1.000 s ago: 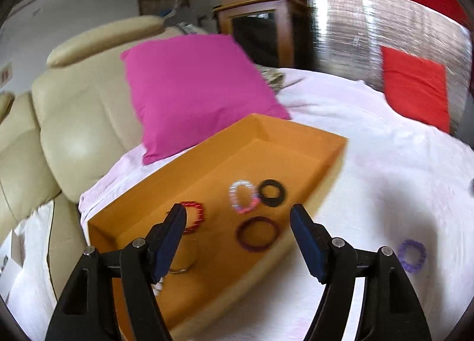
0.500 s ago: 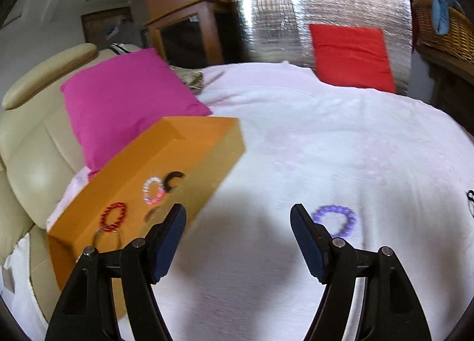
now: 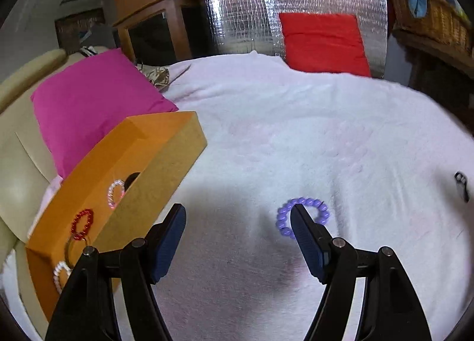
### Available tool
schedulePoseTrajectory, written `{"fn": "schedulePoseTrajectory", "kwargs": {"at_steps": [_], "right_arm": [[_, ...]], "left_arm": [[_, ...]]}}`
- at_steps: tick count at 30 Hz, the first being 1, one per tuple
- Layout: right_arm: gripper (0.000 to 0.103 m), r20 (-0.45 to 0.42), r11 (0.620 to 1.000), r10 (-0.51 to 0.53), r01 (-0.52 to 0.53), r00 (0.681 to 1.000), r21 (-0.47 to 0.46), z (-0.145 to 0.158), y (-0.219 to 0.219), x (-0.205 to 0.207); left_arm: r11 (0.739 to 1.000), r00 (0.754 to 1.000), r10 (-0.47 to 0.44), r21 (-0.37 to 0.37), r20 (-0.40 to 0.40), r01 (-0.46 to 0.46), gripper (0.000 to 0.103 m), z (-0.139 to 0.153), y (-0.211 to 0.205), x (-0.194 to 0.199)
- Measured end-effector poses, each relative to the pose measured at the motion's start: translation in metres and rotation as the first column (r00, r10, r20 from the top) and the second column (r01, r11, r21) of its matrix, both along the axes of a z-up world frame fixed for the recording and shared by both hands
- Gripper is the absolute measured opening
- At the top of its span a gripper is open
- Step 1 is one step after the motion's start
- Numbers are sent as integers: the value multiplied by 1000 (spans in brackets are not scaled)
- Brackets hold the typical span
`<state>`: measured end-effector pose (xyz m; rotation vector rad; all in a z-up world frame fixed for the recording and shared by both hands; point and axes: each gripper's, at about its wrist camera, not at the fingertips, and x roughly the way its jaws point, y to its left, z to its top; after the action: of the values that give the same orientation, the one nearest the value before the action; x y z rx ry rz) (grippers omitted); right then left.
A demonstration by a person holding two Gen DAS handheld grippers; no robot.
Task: Organize jewelry
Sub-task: 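Grasp the purple bead bracelet with the left while the right grasps the black hair tie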
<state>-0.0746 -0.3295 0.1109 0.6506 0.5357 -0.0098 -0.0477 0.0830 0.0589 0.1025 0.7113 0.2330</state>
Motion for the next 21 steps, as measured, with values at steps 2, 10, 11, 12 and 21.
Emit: {"fn": "schedulePoseTrajectory", "kwargs": {"at_steps": [2,10,11,12,21], "right_arm": [[103,-80,1000,5,-5,997,2,-15,-4,13],[103,-154,993,77,-62,985,99,-23,1,27],[103,-167,992,92,-76,982,100,-26,3,28],[103,-176,992,98,-82,980,95,-26,5,25],[99,-173,995,97,-96,980,11,-28,18,22]], "left_arm": [[1000,1000,4,-9,-1,-4,74,1,0,-2],[999,1000,-9,41,15,8,74,4,-21,-6],[999,1000,-16,42,16,15,74,5,-24,-7],[999,1000,-23,49,17,22,74,5,-27,-7],[996,998,-51,75,35,48,74,7,-32,-15]]}}
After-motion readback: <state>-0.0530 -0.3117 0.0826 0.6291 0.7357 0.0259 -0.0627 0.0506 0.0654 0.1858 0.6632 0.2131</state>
